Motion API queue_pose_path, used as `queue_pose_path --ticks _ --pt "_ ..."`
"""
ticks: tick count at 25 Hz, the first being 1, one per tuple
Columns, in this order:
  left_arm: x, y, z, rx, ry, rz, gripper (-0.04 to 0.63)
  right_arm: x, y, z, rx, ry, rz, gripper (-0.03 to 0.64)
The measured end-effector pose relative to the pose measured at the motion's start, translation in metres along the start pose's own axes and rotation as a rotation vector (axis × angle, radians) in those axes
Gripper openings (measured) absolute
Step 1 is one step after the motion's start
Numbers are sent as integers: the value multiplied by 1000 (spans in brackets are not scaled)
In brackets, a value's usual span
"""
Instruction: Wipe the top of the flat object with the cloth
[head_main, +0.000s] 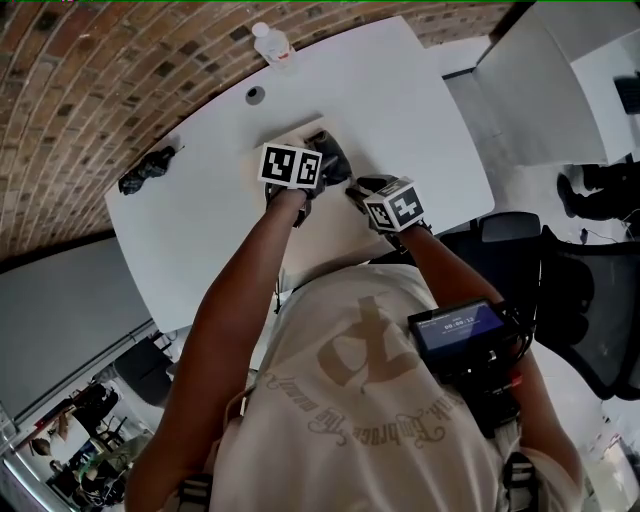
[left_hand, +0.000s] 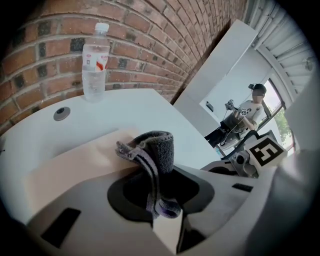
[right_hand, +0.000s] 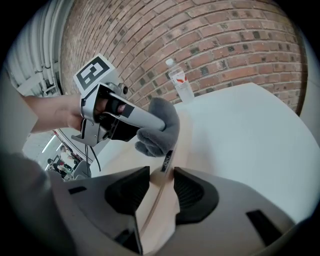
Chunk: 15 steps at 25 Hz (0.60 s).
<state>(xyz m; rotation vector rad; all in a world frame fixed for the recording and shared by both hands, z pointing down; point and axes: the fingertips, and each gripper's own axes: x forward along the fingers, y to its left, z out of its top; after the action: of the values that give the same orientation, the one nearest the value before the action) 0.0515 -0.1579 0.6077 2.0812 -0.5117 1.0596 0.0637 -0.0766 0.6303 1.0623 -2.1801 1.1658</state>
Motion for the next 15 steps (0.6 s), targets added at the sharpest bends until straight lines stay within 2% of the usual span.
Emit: queue_pose_path --ticks 6,15 --pt "-24 27 -20 -42 -13 56 104 -1 -2 -2 -9 11 -4 163" --pt "-69 72 -65 -125 -55 110 103 1 -5 -4 50 -1 -13 163"
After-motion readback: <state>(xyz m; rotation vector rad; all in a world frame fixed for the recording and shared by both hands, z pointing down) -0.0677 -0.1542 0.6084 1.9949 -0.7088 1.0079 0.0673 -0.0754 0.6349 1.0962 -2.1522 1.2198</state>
